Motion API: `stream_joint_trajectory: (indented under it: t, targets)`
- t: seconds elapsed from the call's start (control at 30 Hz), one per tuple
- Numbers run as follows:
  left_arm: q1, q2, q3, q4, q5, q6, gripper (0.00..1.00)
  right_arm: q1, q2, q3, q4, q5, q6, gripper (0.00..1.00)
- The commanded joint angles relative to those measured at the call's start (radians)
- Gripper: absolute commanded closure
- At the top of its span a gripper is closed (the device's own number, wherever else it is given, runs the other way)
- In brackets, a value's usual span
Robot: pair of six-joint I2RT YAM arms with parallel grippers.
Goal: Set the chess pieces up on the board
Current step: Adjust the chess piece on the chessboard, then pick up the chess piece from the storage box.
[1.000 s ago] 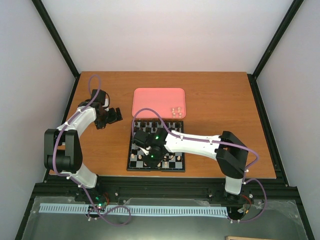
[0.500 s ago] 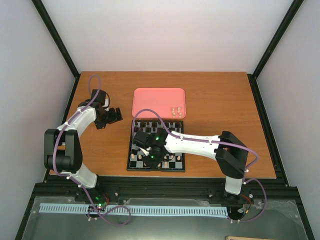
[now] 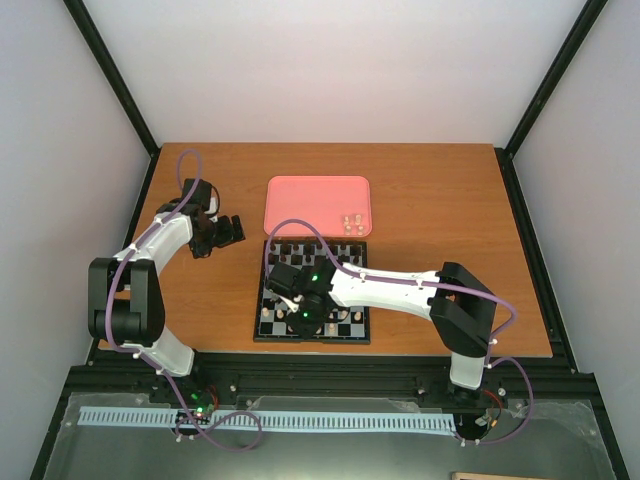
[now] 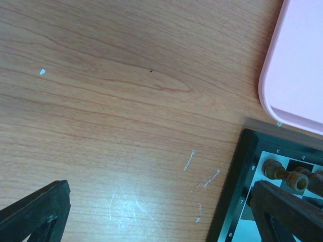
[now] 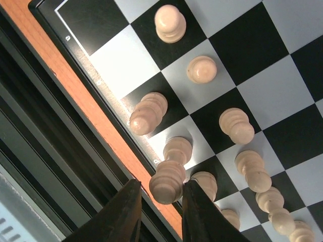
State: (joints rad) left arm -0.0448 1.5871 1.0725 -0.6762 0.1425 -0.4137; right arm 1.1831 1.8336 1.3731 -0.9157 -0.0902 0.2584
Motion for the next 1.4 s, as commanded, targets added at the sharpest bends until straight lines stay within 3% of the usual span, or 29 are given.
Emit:
stream_joint_trajectory:
  t: [0.0, 0.43, 0.8, 1.0, 1.37]
  targets:
    - [-0.001, -0.001, 0.019, 0.008, 0.002, 0.019, 0.0, -0.004, 0.012, -0.009, 0.004, 0.007, 0.008, 0.74]
    - [-0.001, 0.004, 0.031, 0.004, 0.006, 0.018, 0.0, -0.005, -0.035, 0.029, -0.019, 0.094, 0.014, 0.65]
    - [-0.001, 0.016, 0.049, 0.002, 0.014, 0.015, 0.0, -0.028, -0.097, 0.181, -0.117, 0.235, 0.019, 0.57]
    - [-0.003, 0.021, 0.058, 0.002, 0.026, 0.012, 0.0, -0.253, -0.052, 0.311, -0.138, 0.211, 0.001, 0.54]
    - [-0.002, -0.013, 0.09, -0.028, 0.005, 0.008, 0.0, -0.617, 0.304, 0.66, -0.128, 0.256, -0.058, 0.65]
